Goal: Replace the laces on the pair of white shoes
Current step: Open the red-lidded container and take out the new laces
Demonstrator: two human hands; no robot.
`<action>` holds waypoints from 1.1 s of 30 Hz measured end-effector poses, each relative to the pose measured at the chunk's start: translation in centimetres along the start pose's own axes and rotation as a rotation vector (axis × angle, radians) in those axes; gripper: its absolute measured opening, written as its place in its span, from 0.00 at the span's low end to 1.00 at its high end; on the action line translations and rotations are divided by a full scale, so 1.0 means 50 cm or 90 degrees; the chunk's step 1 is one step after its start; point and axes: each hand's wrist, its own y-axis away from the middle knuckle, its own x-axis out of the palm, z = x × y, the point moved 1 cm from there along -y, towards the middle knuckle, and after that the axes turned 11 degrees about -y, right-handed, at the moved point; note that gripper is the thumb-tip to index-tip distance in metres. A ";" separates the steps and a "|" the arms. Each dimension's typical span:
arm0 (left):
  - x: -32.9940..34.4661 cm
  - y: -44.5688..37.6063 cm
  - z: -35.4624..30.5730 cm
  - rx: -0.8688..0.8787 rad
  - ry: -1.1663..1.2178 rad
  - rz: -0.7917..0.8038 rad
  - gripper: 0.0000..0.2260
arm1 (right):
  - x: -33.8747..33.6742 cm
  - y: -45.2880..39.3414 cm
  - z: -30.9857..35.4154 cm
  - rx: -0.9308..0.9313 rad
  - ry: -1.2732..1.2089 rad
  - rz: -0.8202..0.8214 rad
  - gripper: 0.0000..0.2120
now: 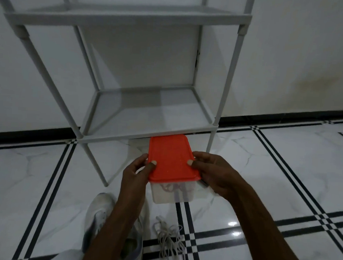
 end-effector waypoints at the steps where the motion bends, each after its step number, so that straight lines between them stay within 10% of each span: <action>1: 0.004 0.006 -0.006 -0.008 0.007 -0.004 0.18 | 0.000 0.004 0.010 0.009 0.000 -0.002 0.16; 20: 0.040 -0.045 -0.195 0.095 0.000 -0.033 0.15 | 0.042 -0.021 0.178 -0.105 0.059 0.071 0.23; 33: 0.130 -0.322 -0.224 0.083 -0.067 -0.081 0.02 | 0.060 -0.280 0.226 -0.285 0.252 -0.166 0.10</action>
